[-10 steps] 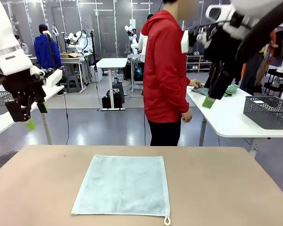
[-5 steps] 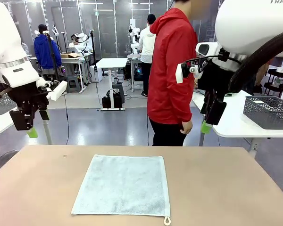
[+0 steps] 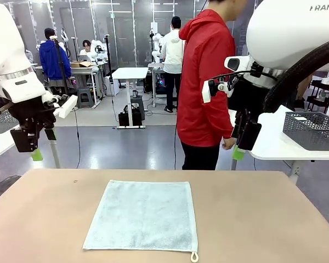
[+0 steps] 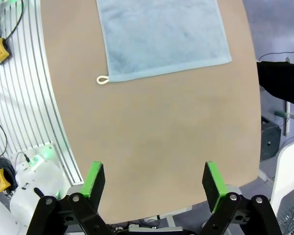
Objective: Fold the towels and place them in the basket.
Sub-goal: When a person lays out a Towel with hook on the table, fold it in half twice.
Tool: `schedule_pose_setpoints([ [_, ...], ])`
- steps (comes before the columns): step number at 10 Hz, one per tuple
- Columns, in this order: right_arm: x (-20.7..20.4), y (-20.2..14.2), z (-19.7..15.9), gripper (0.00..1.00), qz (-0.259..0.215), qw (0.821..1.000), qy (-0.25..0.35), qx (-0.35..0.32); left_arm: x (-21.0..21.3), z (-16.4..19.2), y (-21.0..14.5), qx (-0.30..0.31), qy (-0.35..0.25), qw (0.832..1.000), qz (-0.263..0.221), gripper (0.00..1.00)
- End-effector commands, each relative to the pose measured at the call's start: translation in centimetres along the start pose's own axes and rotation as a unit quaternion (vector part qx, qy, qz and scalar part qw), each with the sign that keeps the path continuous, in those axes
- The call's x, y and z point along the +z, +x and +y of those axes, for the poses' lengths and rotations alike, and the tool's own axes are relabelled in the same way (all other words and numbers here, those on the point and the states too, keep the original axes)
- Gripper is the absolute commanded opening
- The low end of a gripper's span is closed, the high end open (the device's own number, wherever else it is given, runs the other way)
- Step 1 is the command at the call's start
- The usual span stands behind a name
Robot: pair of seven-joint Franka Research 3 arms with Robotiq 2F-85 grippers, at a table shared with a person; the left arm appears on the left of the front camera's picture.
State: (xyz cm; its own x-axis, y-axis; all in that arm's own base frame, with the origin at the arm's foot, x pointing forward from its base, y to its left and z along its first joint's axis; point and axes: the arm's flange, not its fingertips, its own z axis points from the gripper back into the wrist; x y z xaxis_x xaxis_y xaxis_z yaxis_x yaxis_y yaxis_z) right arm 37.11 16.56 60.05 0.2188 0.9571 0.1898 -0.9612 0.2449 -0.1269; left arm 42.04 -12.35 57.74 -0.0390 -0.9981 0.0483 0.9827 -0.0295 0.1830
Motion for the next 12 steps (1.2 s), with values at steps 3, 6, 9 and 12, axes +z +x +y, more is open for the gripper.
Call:
schedule_pose_setpoints([
  [3, 0.1, -0.1, 0.1, 1.0, 0.001, 1.0, -0.003, -0.002, 0.0, 0.0, 0.0, 0.001, 0.0, 1.0, -0.002, 1.0],
  [6, -3.4, 1.0, 2.2, 1.0, -0.012, 1.0, 0.005, 0.015, -2.4, -2.5, 3.0, -0.009, 0.015, 1.0, 0.005, 1.0],
  [9, -9.7, 2.0, 5.7, 1.0, -0.007, 1.0, 0.009, 0.021, -8.0, -5.9, 5.0, -0.014, 0.031, 0.999, 0.018, 1.0],
  [12, -16.6, 3.1, 8.0, 1.0, 0.013, 0.999, 0.045, 0.024, -13.1, -8.3, 5.2, -0.002, 0.026, 0.999, 0.025, 1.0],
])
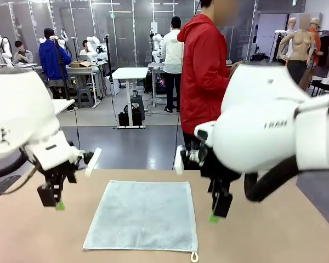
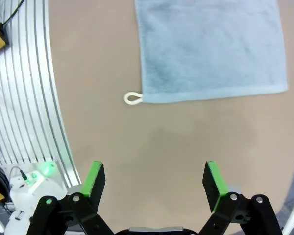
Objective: Fold the towels and place them in the basket.
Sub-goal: When a person lays out a Towel with hook on the table, fold it in half twice.
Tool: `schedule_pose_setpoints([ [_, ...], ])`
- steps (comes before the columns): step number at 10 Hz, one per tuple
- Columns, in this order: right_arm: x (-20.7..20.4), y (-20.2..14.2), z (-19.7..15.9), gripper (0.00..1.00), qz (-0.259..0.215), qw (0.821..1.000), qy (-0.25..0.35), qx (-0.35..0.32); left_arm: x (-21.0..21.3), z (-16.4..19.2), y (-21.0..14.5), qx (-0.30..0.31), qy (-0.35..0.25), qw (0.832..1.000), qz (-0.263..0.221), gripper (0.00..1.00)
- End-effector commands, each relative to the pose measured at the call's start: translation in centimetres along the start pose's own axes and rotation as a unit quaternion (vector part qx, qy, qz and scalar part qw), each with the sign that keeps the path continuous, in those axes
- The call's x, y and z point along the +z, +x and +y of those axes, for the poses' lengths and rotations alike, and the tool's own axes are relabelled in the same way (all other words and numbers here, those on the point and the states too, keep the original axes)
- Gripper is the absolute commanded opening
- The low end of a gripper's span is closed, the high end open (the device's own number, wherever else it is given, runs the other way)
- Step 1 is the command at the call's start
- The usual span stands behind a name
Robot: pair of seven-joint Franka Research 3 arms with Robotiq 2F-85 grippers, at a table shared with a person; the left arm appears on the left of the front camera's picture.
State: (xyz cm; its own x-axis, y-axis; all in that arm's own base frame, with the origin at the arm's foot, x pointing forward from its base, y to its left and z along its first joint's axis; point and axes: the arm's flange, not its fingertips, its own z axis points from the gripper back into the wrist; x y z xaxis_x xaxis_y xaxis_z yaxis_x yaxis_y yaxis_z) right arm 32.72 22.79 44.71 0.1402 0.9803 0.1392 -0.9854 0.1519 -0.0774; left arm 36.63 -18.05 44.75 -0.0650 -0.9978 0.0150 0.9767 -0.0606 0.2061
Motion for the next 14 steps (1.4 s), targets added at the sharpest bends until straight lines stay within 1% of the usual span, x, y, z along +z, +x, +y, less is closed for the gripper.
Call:
schedule_pose_setpoints([
  [1, -3.2, 1.6, 1.1, 1.0, -0.009, 1.0, 0.02, -0.021, -2.4, -1.9, 0.0, 0.025, 0.013, 1.0, 0.006, 1.0],
  [2, -4.9, 1.9, 1.8, 1.0, 0.0, 0.999, 0.021, -0.024, -3.8, -2.9, 0.0, 0.035, 0.016, 0.999, 0.003, 1.0],
  [4, -8.1, 2.0, 1.8, 1.0, 0.015, 1.0, 0.014, -0.022, -6.7, -3.8, -0.5, 0.04, 0.006, 0.999, -0.006, 1.0],
  [6, -9.7, 2.3, 1.7, 1.0, 0.02, 0.999, 0.029, -0.02, -8.1, -4.0, -0.6, 0.042, -0.008, 0.999, 0.002, 1.0],
  [7, -10.2, 2.2, 1.7, 1.0, 0.021, 0.999, 0.032, -0.017, -8.6, -4.0, -0.7, 0.042, -0.015, 0.999, -0.003, 1.0],
  [8, -10.6, 2.2, 1.4, 1.0, 0.012, 0.999, 0.029, -0.023, -8.8, -3.9, -0.8, 0.037, -0.02, 0.999, -0.002, 1.0],
  [9, -9.8, 1.6, 1.8, 1.0, 0.021, 0.999, 0.038, -0.009, -7.4, -1.6, 0.2, 0.035, -0.025, 0.999, 0.0, 1.0],
  [13, -10.1, 1.7, 1.7, 1.0, 0.02, 0.999, 0.038, -0.01, -7.8, -1.5, 0.1, 0.036, -0.029, 0.999, 0.001, 1.0],
  [14, -10.8, 1.7, 1.6, 1.0, 0.02, 0.999, 0.042, 0.001, -9.0, -2.0, 0.6, 0.04, -0.03, 0.999, -0.015, 1.0],
])
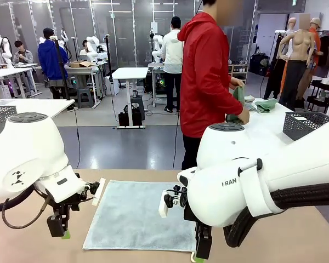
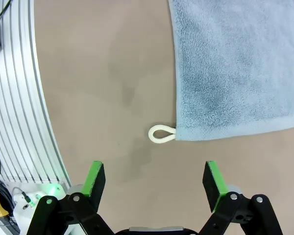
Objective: Fold the towels and place them in the basket.
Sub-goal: When a person lays out a Towel with hook on the table, fold it in half twice.
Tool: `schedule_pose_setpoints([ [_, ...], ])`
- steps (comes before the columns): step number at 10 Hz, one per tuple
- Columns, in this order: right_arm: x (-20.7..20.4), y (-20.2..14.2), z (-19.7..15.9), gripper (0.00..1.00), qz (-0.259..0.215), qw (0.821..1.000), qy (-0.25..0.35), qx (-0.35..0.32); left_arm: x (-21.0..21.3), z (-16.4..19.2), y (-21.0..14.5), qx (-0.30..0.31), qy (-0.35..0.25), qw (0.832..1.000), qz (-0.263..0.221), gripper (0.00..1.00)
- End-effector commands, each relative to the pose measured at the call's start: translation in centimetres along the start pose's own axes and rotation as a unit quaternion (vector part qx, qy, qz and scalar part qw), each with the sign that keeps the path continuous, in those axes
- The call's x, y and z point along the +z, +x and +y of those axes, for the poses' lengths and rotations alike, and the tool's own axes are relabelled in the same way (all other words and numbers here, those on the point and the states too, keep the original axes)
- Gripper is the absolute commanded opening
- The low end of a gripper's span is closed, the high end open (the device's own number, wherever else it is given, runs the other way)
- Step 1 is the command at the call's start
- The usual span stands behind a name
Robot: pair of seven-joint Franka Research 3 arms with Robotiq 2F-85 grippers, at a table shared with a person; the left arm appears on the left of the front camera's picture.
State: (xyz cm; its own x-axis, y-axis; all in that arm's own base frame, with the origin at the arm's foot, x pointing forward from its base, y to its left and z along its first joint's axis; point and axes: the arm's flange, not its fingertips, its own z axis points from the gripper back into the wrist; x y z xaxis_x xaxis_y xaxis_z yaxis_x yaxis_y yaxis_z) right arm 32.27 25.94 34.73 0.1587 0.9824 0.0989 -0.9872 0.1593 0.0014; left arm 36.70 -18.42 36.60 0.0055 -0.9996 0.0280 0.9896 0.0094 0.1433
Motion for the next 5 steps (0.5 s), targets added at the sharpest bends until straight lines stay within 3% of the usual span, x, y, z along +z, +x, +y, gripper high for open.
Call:
schedule_pose_setpoints([
  [1, -1.1, -0.1, -0.2, 1.0, -0.007, 1.0, 0.004, 0.019, -2.1, -0.6, 0.8, 0.002, 0.002, 1.0, -0.024, 1.0],
  [5, -3.2, -0.4, -0.9, 1.0, 0.005, 0.999, 0.0, 0.04, -4.6, -1.7, 1.8, -0.01, -0.016, 0.999, -0.031, 1.0],
])
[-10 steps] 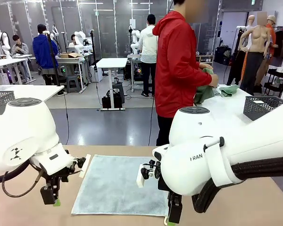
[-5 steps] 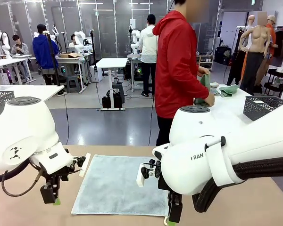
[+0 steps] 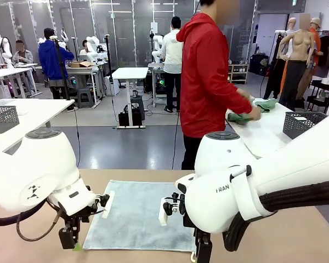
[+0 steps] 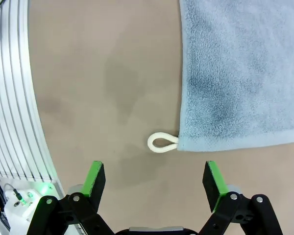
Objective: Fold the towels and place them in the basket.
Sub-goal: When a person lays out a Towel with hook on the table, fold it in half twice.
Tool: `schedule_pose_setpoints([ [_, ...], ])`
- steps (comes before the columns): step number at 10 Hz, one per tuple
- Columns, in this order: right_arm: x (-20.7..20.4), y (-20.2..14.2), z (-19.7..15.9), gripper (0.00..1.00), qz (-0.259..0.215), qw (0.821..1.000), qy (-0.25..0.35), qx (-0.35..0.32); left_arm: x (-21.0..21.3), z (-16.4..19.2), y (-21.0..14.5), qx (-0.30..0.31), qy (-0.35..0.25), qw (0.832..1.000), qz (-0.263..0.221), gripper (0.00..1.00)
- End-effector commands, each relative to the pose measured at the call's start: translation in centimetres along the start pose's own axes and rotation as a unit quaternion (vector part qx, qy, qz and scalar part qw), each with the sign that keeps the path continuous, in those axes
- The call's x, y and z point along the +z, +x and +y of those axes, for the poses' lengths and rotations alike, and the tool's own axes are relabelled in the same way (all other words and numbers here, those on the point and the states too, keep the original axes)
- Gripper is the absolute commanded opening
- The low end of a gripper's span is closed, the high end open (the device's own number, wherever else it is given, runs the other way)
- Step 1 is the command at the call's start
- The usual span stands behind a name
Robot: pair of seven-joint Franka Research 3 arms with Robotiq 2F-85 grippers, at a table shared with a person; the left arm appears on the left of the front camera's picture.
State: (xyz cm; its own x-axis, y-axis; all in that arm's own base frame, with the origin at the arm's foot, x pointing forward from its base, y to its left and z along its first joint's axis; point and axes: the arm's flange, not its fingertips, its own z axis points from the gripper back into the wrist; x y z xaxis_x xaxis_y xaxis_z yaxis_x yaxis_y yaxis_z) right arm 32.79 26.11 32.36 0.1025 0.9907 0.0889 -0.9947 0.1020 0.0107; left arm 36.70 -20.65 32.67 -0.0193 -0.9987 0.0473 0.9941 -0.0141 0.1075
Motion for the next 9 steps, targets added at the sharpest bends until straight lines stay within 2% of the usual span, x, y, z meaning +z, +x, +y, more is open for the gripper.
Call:
schedule_pose_setpoints([
  [1, -1.4, -0.3, -0.7, 1.0, 0.003, 1.0, -0.01, 0.006, -1.1, -1.2, -0.3, -0.003, 0.004, 1.0, -0.024, 1.0],
  [9, -3.8, -0.3, -1.8, 1.0, 0.008, 1.0, -0.007, 0.007, -3.5, -1.5, 0.1, -0.01, -0.024, 0.999, -0.024, 1.0],
])
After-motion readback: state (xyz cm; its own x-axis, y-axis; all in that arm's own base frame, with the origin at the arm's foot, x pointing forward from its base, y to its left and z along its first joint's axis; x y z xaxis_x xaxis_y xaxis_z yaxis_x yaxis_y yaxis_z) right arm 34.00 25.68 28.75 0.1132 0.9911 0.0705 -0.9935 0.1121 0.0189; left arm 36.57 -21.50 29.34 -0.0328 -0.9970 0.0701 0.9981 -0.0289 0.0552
